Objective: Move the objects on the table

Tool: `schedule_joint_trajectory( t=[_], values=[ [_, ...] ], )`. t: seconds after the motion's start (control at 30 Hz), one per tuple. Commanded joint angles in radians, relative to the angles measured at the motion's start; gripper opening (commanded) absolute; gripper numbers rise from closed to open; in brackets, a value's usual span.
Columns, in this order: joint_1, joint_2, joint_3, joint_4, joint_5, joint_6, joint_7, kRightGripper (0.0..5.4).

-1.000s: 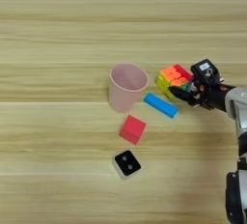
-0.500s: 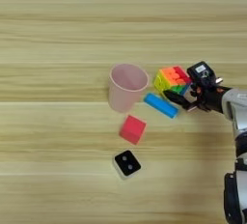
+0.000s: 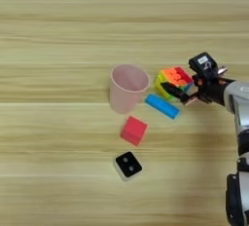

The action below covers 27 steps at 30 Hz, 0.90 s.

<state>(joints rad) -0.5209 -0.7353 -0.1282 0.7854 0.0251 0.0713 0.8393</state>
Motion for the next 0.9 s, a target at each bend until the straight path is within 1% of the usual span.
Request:
schedule_joint_trajectory(
  t=[0.03, 0.17, 0.33, 0.47, 0.6, 0.8, 0.9],
  values=[
    [-0.046, -0.051, -0.033, -0.088, 0.027, -0.011, -0.015, 5.38],
    [-0.043, -0.046, -0.047, -0.107, 0.041, -0.019, -0.02, 5.38],
    [-0.036, -0.037, -0.076, -0.142, 0.086, -0.017, 0.001, 5.38],
    [-0.042, -0.031, -0.107, -0.16, 0.135, -0.004, 0.023, 5.38],
    [-0.048, -0.024, -0.128, -0.161, 0.161, -0.031, 0.025, 5.38],
    [-0.066, -0.017, -0.139, -0.11, 0.167, -0.099, 0.023, 5.38],
    [-0.075, -0.017, -0.146, -0.088, 0.18, -0.137, 0.043, 5.38]
  ],
)
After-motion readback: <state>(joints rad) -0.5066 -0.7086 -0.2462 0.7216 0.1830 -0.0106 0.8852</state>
